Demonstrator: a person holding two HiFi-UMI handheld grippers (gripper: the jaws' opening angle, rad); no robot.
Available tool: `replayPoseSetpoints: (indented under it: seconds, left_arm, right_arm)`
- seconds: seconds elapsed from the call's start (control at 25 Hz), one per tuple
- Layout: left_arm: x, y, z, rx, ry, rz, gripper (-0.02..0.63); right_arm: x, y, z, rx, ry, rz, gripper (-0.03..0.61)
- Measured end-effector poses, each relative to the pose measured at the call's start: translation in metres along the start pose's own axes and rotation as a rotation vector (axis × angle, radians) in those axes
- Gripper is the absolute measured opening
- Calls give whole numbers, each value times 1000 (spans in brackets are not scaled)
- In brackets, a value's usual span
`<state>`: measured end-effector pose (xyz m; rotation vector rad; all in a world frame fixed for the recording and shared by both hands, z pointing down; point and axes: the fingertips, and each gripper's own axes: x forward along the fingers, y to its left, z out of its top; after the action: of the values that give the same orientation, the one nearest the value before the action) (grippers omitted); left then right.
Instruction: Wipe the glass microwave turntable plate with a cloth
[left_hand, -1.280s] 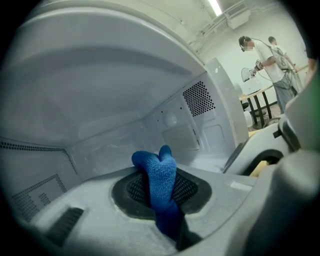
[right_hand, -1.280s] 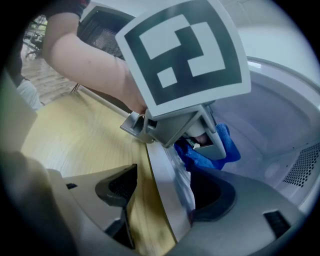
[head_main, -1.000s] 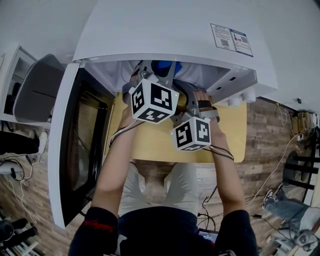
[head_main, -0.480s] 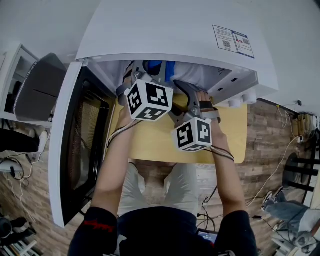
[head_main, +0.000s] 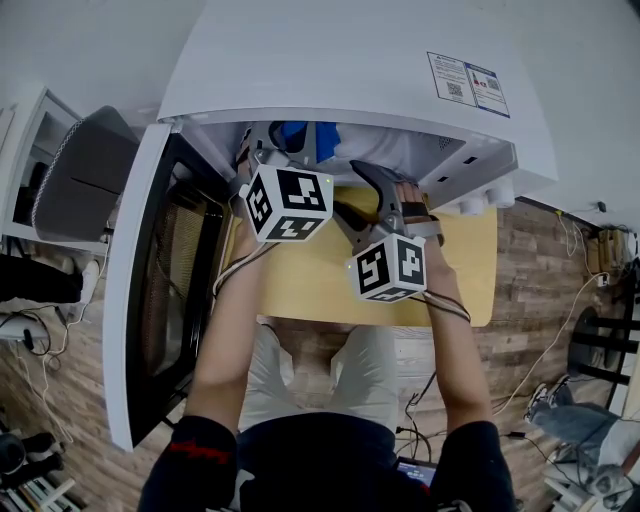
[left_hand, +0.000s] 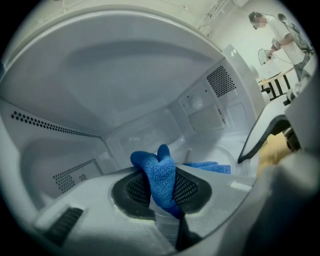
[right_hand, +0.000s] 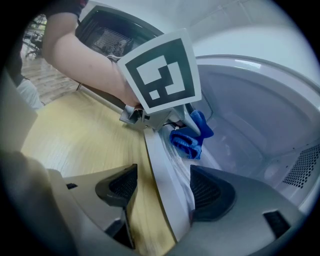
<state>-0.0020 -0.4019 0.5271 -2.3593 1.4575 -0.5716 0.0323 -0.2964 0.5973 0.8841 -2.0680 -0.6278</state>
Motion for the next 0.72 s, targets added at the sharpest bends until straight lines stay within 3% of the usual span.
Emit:
replayPoseSetpoints:
  seconds: [0.72]
  left_arm:
    - [-5,2,-1,-57,56,-26,66]
  right_arm:
    - [-1,-3,3,55,9,47,291]
